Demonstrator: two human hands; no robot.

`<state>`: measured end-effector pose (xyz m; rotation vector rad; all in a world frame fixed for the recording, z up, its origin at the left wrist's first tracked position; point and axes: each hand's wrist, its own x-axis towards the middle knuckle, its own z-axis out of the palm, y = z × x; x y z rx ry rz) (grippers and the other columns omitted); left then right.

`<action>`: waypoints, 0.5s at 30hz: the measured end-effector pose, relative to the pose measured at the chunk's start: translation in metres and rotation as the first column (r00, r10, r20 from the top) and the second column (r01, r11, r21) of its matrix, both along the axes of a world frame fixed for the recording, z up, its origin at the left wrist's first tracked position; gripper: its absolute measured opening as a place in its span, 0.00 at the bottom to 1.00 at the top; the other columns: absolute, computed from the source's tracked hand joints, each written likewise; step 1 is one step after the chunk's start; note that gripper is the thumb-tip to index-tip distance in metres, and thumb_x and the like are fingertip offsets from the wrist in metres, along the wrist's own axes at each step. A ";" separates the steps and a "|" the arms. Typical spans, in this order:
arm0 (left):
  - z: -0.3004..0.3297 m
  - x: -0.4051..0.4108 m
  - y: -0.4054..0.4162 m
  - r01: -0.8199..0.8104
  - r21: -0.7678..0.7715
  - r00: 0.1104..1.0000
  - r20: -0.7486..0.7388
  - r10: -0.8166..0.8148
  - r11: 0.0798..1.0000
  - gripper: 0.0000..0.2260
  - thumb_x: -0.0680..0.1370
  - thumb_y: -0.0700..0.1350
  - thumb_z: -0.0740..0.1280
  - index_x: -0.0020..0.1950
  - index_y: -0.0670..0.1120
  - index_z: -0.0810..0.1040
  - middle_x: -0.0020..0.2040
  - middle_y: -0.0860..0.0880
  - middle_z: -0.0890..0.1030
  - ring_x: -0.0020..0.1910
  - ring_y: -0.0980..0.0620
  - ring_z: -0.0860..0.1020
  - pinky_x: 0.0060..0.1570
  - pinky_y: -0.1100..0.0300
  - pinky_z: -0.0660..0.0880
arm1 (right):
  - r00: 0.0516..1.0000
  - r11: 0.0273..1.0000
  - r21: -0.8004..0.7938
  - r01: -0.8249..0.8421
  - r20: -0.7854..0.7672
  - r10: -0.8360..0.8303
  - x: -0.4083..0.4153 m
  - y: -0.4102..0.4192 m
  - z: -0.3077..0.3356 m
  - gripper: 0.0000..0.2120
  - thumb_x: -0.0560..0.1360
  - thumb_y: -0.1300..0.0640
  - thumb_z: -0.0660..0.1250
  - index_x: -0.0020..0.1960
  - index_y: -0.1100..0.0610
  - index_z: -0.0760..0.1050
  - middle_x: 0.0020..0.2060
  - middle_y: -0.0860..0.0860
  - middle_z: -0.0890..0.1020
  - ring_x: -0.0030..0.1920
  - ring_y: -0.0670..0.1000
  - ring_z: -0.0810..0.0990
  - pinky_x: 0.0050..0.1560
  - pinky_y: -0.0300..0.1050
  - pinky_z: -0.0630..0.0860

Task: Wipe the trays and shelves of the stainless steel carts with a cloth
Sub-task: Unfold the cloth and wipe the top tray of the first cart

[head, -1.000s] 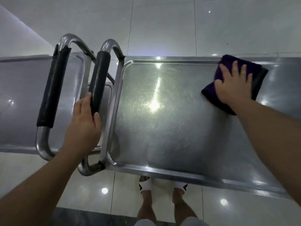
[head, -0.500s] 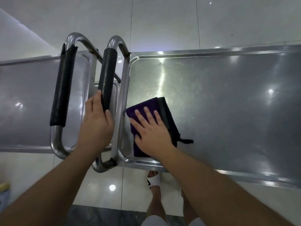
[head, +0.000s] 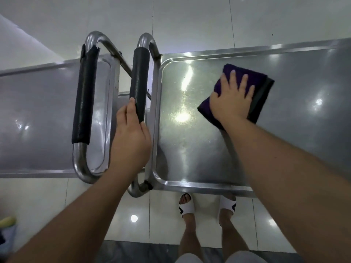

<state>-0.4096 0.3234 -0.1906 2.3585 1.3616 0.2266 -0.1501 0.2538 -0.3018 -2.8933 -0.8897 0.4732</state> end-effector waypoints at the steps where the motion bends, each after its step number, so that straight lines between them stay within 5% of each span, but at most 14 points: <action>1: 0.000 0.000 0.000 -0.001 0.003 1.000 0.001 0.001 1.000 0.27 0.85 0.45 0.58 0.83 0.49 0.51 0.78 0.47 0.59 0.55 0.55 0.69 0.50 0.57 0.73 | 0.994 0.994 0.004 -0.107 -0.003 0.107 -0.022 0.008 0.001 0.33 0.81 0.42 0.48 0.84 0.46 0.46 0.84 0.49 0.46 0.83 0.60 0.42 0.80 0.65 0.42; 8: 0.003 0.002 -0.002 0.013 0.003 1.000 -0.018 -0.013 1.000 0.27 0.85 0.45 0.57 0.83 0.49 0.50 0.77 0.47 0.58 0.62 0.44 0.75 0.56 0.44 0.80 | 0.850 0.857 0.114 -0.502 -0.118 0.513 -0.176 -0.024 0.007 0.32 0.81 0.42 0.51 0.84 0.45 0.50 0.84 0.50 0.49 0.83 0.58 0.41 0.80 0.65 0.41; 15: 0.005 0.000 -0.003 0.037 -0.018 0.999 -0.011 -0.037 0.999 0.28 0.86 0.46 0.57 0.83 0.49 0.49 0.77 0.45 0.58 0.56 0.48 0.74 0.55 0.48 0.78 | 0.865 0.866 0.058 -0.497 -0.044 0.500 -0.143 -0.161 -0.003 0.32 0.80 0.44 0.55 0.83 0.43 0.55 0.83 0.48 0.53 0.83 0.55 0.47 0.81 0.62 0.49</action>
